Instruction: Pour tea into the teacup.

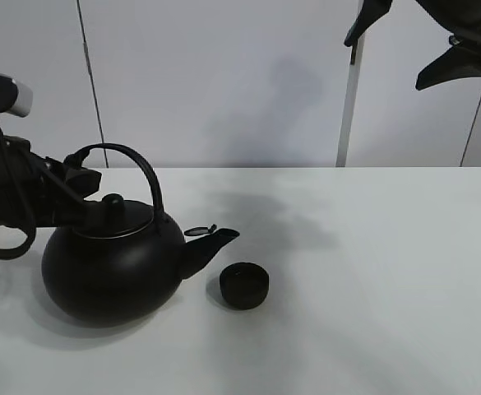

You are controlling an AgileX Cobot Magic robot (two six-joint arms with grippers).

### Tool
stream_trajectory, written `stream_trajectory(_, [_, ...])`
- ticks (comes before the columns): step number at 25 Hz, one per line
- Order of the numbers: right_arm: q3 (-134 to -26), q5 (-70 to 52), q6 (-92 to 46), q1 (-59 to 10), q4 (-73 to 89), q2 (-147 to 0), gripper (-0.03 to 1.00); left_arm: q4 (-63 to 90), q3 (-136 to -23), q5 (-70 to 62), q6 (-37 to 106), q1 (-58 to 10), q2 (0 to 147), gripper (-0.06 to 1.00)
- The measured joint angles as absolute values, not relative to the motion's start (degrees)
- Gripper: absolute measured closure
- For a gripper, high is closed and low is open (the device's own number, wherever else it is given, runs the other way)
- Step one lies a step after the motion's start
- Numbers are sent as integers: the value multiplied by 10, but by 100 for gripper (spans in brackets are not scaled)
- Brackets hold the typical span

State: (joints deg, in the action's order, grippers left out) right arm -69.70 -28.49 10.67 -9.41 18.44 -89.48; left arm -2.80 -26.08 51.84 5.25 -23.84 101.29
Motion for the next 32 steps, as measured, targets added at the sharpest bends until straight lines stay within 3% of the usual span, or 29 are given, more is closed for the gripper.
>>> stream_trajectory(32, [-697, -284, 107, -94, 184, -895, 36, -28, -261, 540, 30, -238, 1039, 85])
